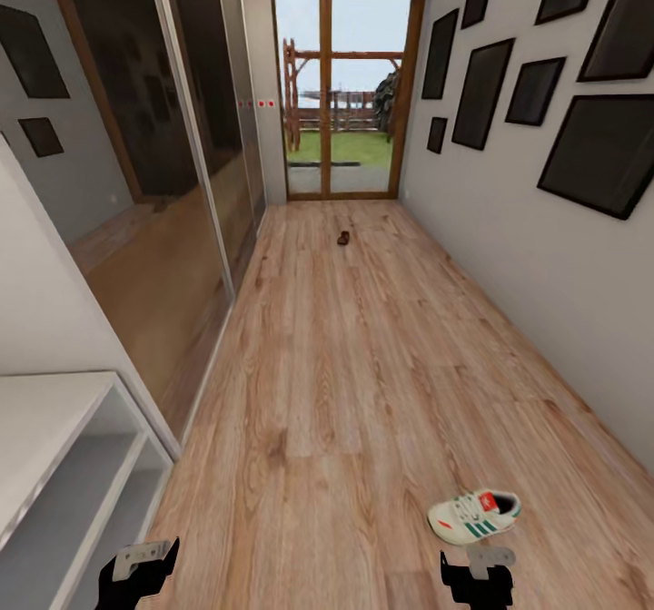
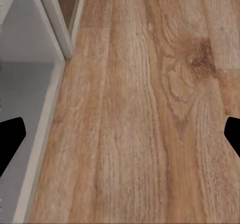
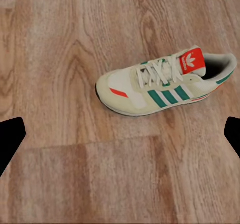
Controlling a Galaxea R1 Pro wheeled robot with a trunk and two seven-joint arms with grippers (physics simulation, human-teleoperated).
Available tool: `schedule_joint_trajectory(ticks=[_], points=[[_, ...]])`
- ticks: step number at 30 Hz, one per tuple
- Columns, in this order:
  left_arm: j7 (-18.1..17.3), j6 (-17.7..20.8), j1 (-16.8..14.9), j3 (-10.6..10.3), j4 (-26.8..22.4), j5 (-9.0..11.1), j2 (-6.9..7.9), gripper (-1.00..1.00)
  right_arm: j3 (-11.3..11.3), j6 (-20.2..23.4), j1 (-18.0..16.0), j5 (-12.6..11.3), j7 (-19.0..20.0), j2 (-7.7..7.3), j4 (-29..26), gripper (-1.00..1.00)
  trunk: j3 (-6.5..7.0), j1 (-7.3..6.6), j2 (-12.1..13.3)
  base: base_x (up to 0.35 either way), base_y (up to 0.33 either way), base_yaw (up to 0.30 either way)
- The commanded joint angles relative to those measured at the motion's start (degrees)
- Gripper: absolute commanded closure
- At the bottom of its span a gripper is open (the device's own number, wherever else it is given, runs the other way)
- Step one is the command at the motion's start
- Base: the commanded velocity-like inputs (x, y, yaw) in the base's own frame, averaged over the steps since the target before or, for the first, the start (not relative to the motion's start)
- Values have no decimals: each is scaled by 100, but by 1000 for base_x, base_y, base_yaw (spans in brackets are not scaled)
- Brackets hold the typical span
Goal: Pick up the two gym shoes and the two sandals from the corridor floor and place them onto the hallstand (shoe rack) in the corridor, making sure they are on the rack and not on the floor. Arrange them so the two gym shoes are next to each other and the two sandals are next to each other.
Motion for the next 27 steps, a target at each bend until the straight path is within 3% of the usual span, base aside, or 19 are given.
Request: schedule_joint_trajectory(ticks=[1,19,27], points=[[-55,-6,-3,23,6,39,-1,-100,10,-9,-4,37,-40,1,6,-100,-5,1,-2,197,167,0],[-55,-3,-1,23,1,34,-1,-100,10,-9,-4,37,-38,1,5,-100,-5,1,-2,59,38,0],[-55,-1,-1,23,1,34,-2,-100,10,-9,-4,37,-38,3,5,-100,-5,1,-2,200,1,0]])
